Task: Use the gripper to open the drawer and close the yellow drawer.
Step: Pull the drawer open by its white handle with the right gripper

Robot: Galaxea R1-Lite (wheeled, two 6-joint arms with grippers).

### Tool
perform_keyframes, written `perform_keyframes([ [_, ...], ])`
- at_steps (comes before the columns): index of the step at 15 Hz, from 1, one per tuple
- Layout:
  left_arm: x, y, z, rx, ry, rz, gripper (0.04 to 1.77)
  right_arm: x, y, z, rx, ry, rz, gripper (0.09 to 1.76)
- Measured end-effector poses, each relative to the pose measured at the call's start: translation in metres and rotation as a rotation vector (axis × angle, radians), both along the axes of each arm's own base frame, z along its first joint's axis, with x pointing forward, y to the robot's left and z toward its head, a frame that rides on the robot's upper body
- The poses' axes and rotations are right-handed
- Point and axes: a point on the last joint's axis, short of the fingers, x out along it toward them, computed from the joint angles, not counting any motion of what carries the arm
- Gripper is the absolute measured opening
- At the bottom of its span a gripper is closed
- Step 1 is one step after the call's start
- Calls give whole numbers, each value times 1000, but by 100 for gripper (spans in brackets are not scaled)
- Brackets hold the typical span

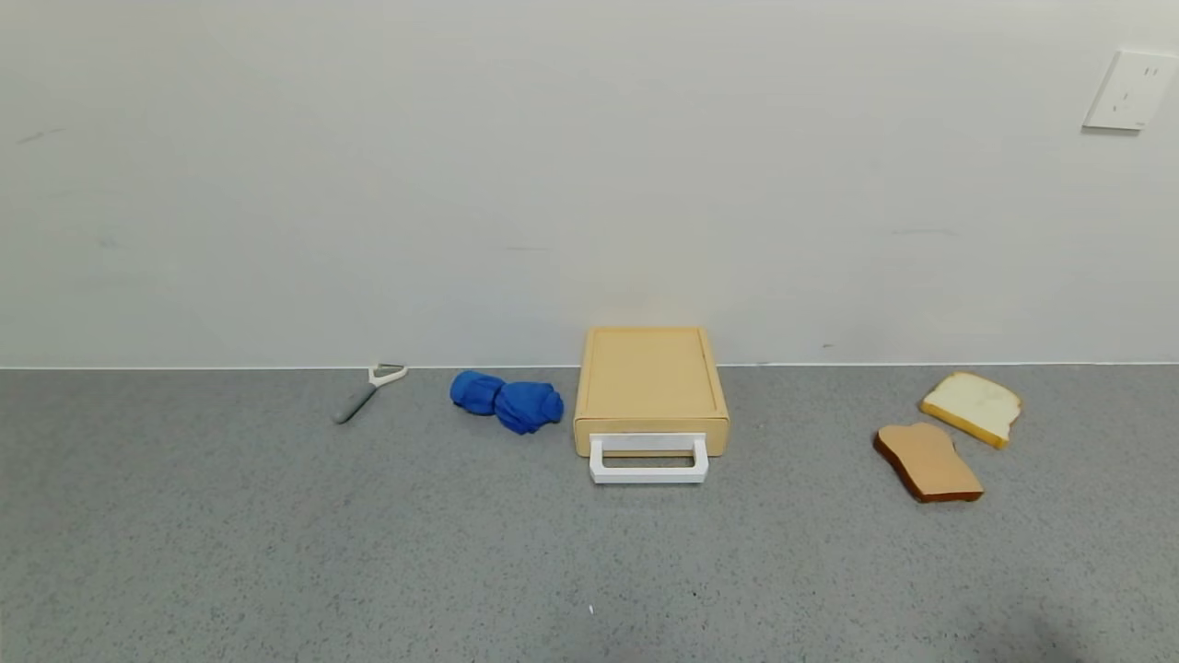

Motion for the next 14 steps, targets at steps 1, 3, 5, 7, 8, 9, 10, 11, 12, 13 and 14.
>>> perform_keyframes([
  [1,0,0,0,0,0,0,172,15,1,8,0,35,20,171],
  [3,0,0,0,0,0,0,172,50,8,22,3,108,74,171],
  [5,0,0,0,0,0,0,172,86,19,33,13,180,133,171],
  [7,0,0,0,0,0,0,172,119,36,37,17,245,191,171],
  [8,0,0,0,0,0,0,172,135,46,37,18,279,219,171],
  [9,0,0,0,0,0,0,172,150,55,36,18,307,242,171],
  [10,0,0,0,0,0,0,172,165,65,35,17,332,262,171],
  [11,0,0,0,0,0,0,172,180,76,33,16,356,279,171],
  [12,0,0,0,0,0,0,172,195,86,31,14,372,295,171],
  [13,0,0,0,0,0,0,172,208,95,29,11,387,309,171],
  [14,0,0,0,0,0,0,172,219,104,27,8,402,320,171],
])
